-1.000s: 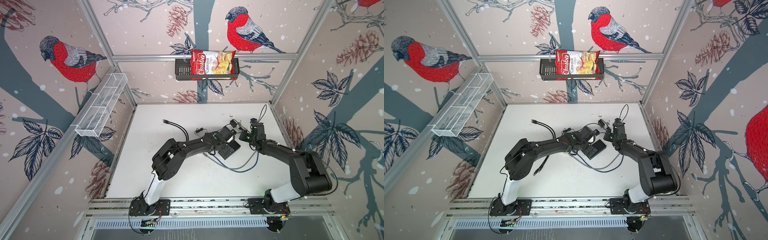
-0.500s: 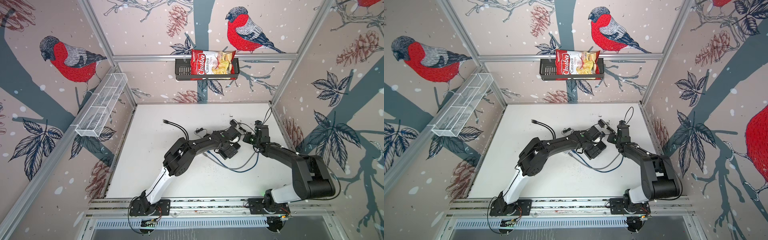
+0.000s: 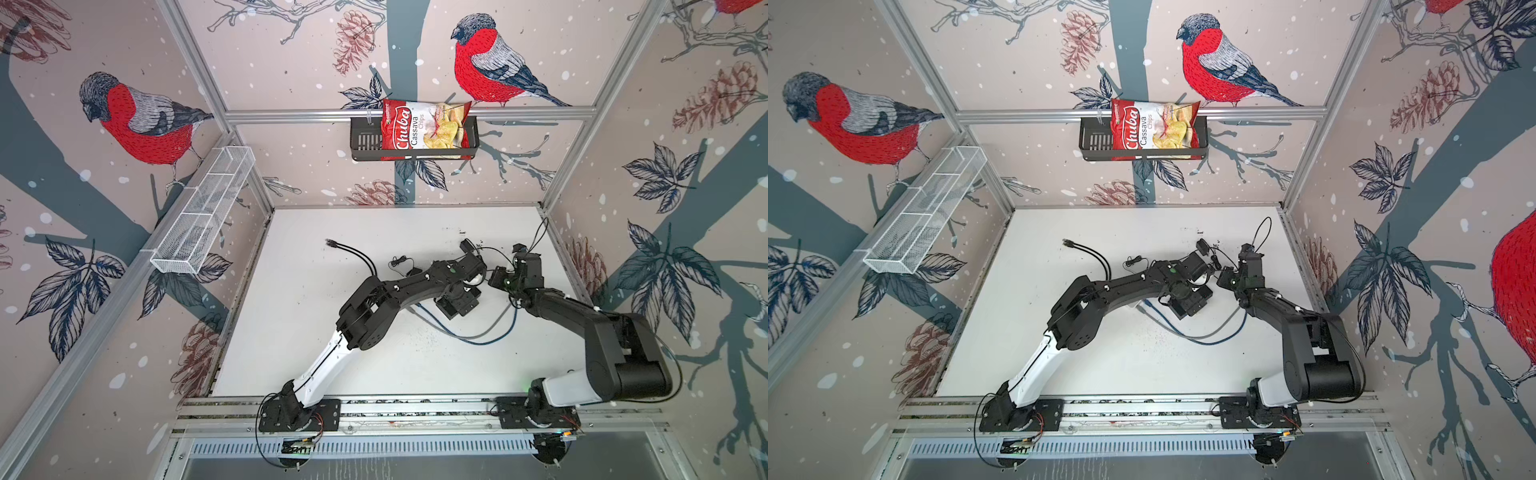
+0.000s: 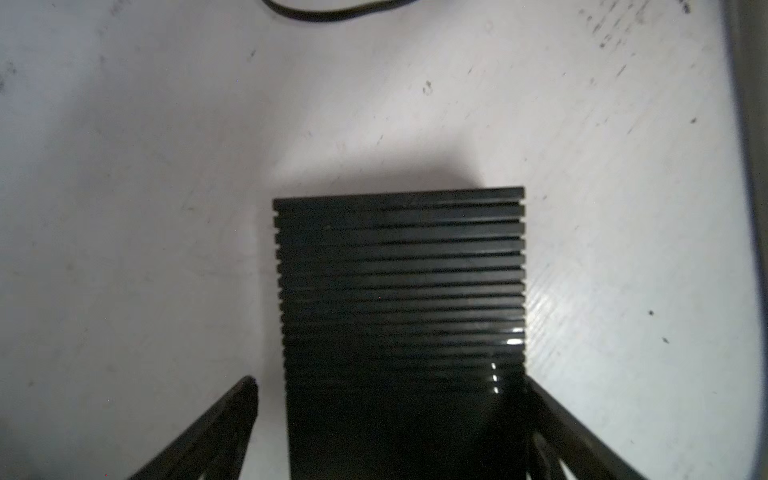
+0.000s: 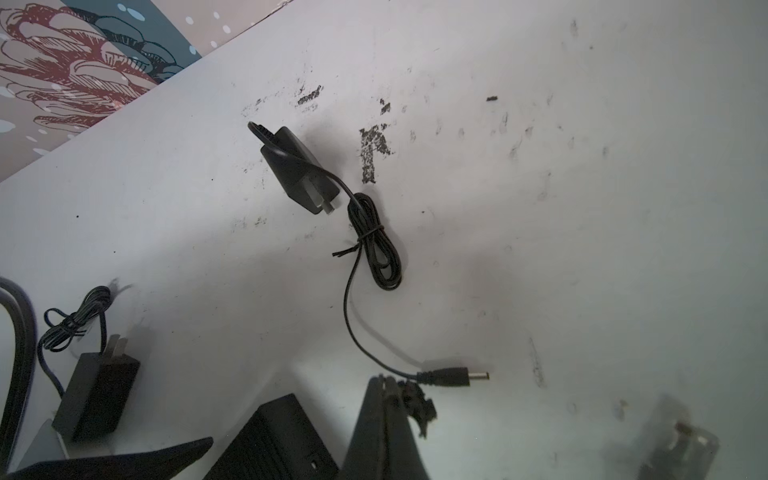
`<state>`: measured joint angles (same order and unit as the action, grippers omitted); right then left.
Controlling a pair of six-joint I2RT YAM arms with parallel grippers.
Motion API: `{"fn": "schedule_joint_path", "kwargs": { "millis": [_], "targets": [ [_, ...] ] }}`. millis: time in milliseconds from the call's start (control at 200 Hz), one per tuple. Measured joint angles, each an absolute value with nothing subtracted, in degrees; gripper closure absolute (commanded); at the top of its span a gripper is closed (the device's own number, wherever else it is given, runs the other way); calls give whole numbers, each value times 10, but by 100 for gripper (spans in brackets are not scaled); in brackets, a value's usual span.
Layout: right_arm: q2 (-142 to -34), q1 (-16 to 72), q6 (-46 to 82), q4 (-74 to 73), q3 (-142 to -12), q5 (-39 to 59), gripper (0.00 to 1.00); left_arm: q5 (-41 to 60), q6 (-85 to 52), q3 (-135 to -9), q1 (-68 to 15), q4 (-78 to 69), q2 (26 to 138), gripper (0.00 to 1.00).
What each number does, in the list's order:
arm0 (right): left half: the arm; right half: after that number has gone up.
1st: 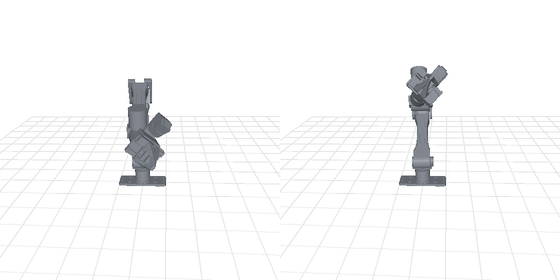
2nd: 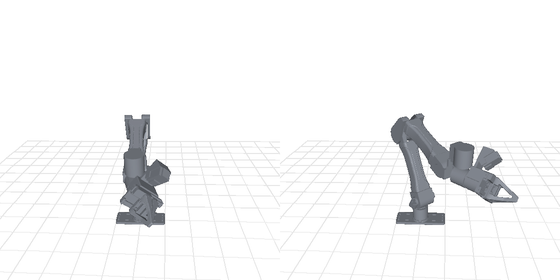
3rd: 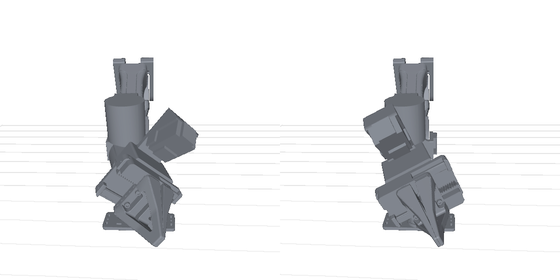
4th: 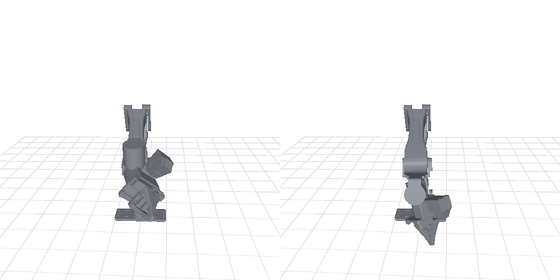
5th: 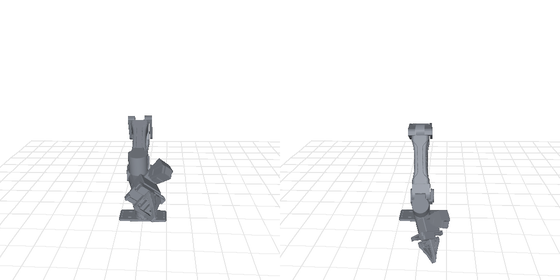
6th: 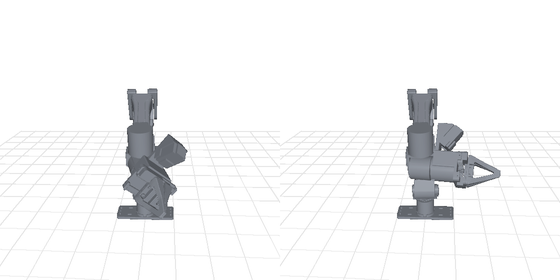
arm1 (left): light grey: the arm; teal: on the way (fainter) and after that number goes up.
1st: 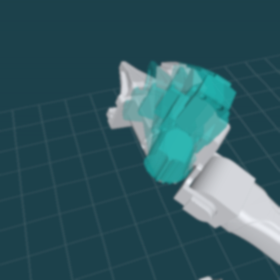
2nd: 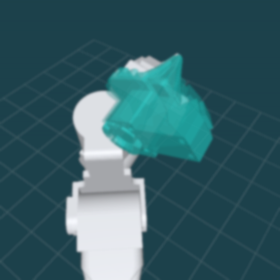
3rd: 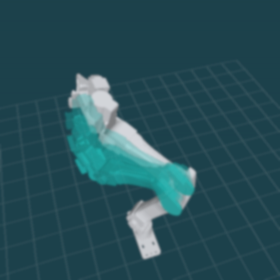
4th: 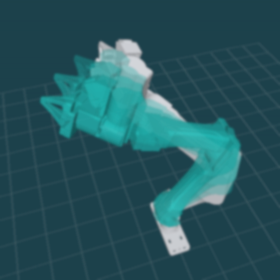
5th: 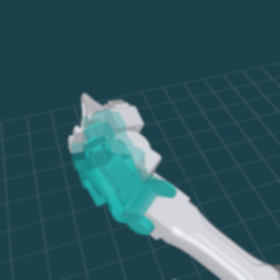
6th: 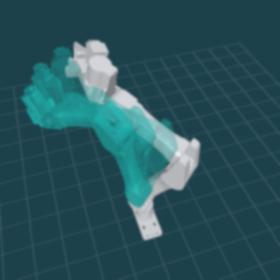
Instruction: Insert the plug into the switch port
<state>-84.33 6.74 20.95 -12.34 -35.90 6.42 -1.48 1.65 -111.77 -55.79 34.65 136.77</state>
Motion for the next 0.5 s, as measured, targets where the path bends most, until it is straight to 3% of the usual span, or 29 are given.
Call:
{"fn": "schedule_joint_path", "kwargs": {
  "millis": [230,495],
  "targets": [
    [-866,66,209,-112,-386,74,72,-11,16,-1086,-561,313,1355,27],
    [-870,66,168,-79,-436,80,71,-17,18,-1047,-560,272,1338,50]
  ]
}}
